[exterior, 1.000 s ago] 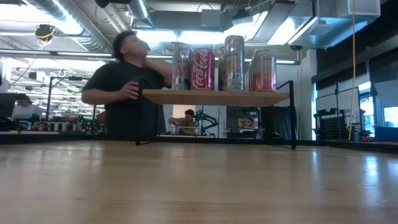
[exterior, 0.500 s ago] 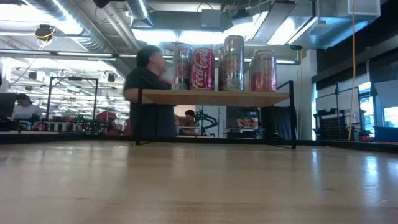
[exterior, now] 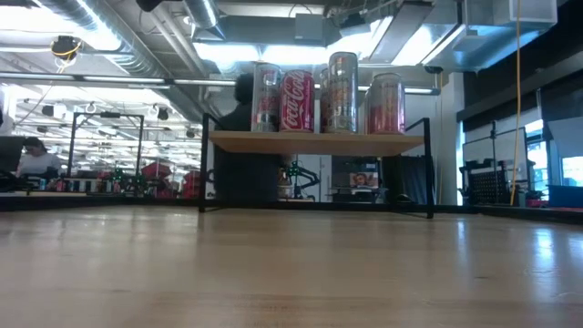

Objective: Place canned beverage on shelf
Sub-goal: Put the white and pink soda can on the shelf

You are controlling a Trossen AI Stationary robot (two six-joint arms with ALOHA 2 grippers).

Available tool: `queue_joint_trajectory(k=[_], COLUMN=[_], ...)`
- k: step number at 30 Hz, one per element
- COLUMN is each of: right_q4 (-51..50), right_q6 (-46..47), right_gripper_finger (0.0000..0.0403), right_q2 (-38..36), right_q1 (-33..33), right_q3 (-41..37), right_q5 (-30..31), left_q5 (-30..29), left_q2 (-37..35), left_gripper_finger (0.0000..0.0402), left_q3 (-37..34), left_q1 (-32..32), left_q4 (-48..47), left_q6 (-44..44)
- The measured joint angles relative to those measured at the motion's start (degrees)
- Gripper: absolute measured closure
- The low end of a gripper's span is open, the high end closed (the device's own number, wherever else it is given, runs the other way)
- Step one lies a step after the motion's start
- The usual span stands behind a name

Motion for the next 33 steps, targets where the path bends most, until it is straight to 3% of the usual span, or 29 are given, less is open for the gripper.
queue_joint_trajectory(k=[5, 11, 18, 25, 33], right_q4=[0.0, -0.3, -0.2, -0.5, -0.7], right_q6=[-2.4, -5.2, -13.1, -28.4, -53.7], right_gripper_finger=[0.0175, 0.0175, 0.0175, 0.0175, 0.0175], right_q2=[-0.1, -0.1, 0.0, 0.5, 6.8], right_q1=[0.0, -0.6, -6.2, -16.0, -28.2], right_q3=[0.0, 0.8, 6.7, 13.4, 22.7], right_q5=[0.6, 2.1, 10.6, 23.1, 26.4], left_q5=[0.0, 0.0, 0.0, -0.6, -2.1], left_q2=[0.0, 0.0, 0.0, 1.0, -0.5], left_gripper_finger=[0.0072, 0.0072, 0.0072, 0.0072, 0.0075], left_q3=[0.0, 0.0, 0.0, 0.0, -11.1], left_q1=[0.0, 0.0, -0.2, -1.5, -6.3], left_q4=[0.0, 0.0, -4.0, -8.1, -0.7], left_q6=[0.0, 0.0, 0.3, -0.9, -5.2])
